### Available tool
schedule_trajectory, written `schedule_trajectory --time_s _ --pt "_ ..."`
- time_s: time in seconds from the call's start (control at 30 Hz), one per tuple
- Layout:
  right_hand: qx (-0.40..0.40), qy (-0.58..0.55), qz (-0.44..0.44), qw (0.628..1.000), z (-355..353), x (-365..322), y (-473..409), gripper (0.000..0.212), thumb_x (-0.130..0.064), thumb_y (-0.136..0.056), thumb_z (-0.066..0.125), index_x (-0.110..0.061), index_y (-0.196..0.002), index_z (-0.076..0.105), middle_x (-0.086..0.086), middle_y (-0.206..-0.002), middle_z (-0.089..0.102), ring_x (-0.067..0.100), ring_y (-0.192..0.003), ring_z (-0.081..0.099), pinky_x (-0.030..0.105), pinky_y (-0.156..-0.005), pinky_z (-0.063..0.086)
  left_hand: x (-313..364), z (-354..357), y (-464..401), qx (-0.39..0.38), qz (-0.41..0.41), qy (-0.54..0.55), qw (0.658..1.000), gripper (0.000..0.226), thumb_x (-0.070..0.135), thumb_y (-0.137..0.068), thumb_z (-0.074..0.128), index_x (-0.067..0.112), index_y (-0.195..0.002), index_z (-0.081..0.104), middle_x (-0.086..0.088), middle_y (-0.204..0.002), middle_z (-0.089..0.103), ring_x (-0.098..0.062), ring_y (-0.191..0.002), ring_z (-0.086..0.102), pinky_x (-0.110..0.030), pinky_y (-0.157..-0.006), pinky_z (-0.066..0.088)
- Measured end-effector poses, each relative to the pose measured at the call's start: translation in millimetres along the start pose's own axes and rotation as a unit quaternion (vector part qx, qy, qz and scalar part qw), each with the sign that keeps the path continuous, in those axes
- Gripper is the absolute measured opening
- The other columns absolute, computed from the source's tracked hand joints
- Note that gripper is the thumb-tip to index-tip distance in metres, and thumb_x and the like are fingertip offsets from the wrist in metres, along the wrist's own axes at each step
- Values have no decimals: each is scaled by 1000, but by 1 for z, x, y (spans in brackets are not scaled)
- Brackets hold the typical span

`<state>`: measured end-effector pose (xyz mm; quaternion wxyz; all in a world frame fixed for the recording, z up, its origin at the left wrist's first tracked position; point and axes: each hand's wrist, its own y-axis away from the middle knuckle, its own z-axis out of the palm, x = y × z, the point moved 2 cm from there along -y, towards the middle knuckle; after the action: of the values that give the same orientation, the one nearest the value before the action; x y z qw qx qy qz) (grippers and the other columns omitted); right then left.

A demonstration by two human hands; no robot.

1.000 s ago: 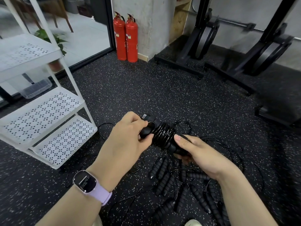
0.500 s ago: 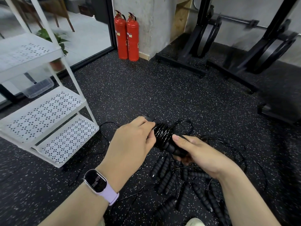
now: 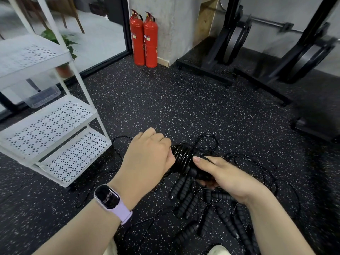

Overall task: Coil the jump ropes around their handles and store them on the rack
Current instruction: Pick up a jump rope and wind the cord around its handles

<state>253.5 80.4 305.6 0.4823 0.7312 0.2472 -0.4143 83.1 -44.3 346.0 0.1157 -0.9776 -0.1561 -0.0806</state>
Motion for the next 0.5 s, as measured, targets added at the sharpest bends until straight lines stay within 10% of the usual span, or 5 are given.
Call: schedule_trajectory --time_s 0.5 --pt "-72 -105 -34 991 4 -5 -5 59 -67 -91 60 -15 -115 72 6 -84 54 14 -71 48 22 -63 42 -1 -7 5 -40 -202 374 904 32 30 -111 33 28 -89 56 17 -111 46 -14 -117 43 -34 -106 35"
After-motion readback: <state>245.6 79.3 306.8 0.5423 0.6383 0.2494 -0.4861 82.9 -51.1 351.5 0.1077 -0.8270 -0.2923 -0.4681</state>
